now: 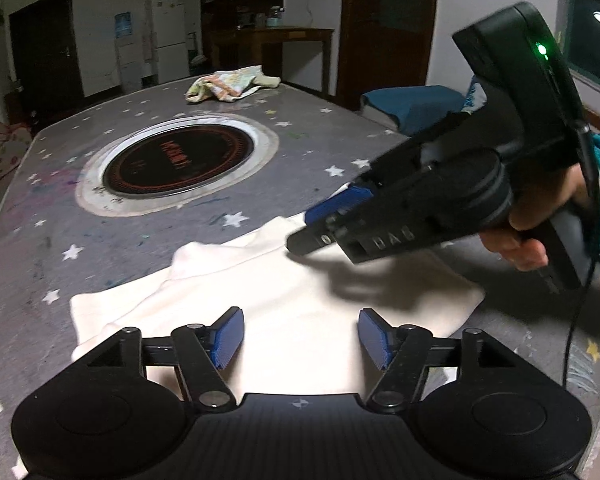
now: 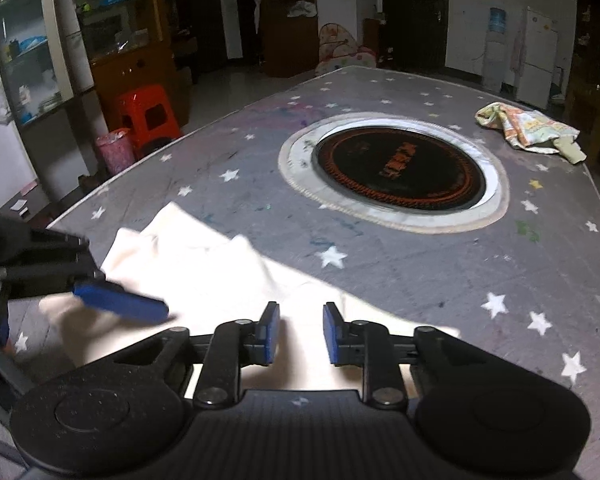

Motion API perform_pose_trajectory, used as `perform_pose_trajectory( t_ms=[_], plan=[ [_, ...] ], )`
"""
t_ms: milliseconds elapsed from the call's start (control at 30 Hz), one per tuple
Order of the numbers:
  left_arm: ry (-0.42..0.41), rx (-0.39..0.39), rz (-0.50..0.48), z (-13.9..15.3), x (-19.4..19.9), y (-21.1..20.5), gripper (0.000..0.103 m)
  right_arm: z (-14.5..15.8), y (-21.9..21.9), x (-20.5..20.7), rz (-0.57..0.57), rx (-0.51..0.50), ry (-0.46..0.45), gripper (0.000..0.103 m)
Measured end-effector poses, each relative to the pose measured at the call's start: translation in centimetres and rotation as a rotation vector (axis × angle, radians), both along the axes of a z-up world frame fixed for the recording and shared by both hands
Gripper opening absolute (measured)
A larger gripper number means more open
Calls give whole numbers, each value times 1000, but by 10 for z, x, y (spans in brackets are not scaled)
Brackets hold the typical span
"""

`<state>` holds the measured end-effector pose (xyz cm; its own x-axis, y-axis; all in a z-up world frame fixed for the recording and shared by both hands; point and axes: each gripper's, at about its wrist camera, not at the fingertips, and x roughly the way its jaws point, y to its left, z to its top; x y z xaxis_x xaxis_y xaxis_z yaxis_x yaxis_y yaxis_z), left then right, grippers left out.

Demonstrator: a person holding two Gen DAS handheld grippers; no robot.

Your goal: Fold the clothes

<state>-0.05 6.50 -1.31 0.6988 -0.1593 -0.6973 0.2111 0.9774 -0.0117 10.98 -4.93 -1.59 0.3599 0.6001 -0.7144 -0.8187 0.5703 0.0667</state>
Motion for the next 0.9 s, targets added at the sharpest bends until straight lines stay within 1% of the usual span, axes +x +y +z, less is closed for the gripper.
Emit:
perform_pose_trajectory(
  t_ms=[100, 167, 233, 333, 467, 533, 800, 900],
  plan=[
    [-3, 11, 15, 0, -3, 3, 72, -10, 3, -1, -10, -23, 15, 28],
    [-3, 17, 26, 0, -5, 5, 76, -12, 3, 0, -19, -19, 19, 28],
    [-4, 24, 36, 1, -7, 7, 76, -10, 4, 0, -23, -21, 12, 29],
    [-8, 29, 47, 2, -10, 10, 80, -3, 6, -4, -18, -24, -12, 34],
    [-17, 42, 60, 4, -14, 13, 83, 6, 8, -9, -13, -17, -28, 35],
    [-20, 50, 66, 4, -16, 14, 84, 7, 9, -13, -6, -18, -31, 37],
    [-10, 60, 85, 1, -20, 23, 87, -8, 15, -16, -15, -50, -11, 41],
    [1, 60, 96, -3, -20, 28, 89, -9, 17, -18, -13, -60, -20, 43]
  ],
)
